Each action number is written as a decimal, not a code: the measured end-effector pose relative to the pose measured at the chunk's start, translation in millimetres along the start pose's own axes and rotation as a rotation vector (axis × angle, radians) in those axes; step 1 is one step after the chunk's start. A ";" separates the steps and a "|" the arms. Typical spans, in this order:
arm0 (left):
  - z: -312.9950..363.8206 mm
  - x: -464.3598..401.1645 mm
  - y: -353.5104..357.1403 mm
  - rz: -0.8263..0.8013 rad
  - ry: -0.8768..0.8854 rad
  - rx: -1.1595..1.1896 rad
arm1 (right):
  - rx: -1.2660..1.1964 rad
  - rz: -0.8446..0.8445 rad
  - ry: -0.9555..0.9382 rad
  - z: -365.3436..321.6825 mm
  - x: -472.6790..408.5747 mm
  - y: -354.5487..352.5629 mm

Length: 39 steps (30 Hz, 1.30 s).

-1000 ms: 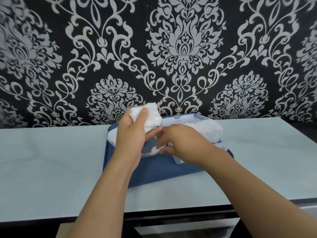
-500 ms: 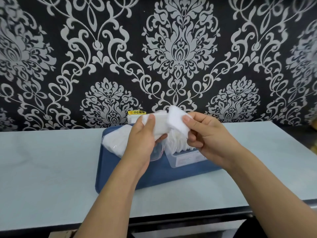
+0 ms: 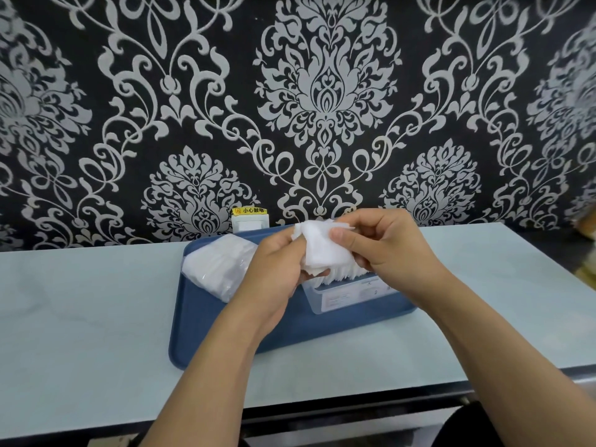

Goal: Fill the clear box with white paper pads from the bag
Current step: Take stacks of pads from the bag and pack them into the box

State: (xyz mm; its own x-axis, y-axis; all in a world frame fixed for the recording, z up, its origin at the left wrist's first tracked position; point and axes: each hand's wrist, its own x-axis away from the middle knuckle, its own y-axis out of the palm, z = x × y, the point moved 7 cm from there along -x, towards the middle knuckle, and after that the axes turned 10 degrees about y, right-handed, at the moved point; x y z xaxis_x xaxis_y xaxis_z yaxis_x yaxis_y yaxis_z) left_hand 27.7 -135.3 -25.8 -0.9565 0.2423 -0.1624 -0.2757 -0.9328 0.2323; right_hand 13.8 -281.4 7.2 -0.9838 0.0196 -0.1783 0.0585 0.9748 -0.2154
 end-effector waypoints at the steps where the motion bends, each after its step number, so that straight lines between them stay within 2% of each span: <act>1: -0.8 -1.0 0.4 0.005 -0.003 0.008 | 0.017 0.005 -0.009 0.5 -0.4 -0.5; 4: -1.1 -3.1 -0.3 0.037 -0.020 0.059 | 0.044 0.018 -0.013 2.7 -1.4 -1.6; 6: -1.2 -4.0 1.6 -0.006 -0.016 0.068 | 0.057 0.027 -0.016 4.2 -2.0 -2.3; 10: 0.9 -2.4 2.7 -0.138 0.095 -0.089 | 0.077 0.026 -0.046 4.5 -2.5 -2.6; 14: 0.5 -2.5 -0.6 -0.152 0.176 -0.180 | 0.064 0.019 -0.026 6.6 -3.2 -5.9; 23: 0.8 -5.5 -1.6 -0.174 0.178 -0.202 | 0.002 0.001 0.080 14.6 -4.0 -4.7; 26: 2.2 -6.6 -1.3 -0.183 0.178 -0.197 | 0.144 0.051 -0.010 8.4 -4.1 -5.6; 29: 0.5 -6.5 -2.1 -0.195 0.176 -0.234 | 0.375 -0.002 -0.128 2.0 -1.7 4.2; 31: -0.7 -7.5 -5.3 -0.171 0.174 -0.240 | 0.323 -0.038 -0.146 0.6 -0.7 9.5; 36: 0.2 -10.0 -8.6 -0.125 0.159 -0.217 | 0.129 0.041 -0.150 -3.6 -0.8 3.0; 39: -1.9 -10.4 -9.2 -0.097 0.133 -0.188 | 0.113 0.052 -0.176 -5.2 0.3 1.6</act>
State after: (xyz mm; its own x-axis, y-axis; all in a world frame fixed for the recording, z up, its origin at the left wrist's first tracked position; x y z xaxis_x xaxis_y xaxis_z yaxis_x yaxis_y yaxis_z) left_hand 40.4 -129.7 -28.1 -0.9018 0.3079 -0.3031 -0.3315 -0.9430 0.0285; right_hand 12.7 -278.7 11.8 -0.9348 0.0210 -0.3546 0.1372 0.9422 -0.3058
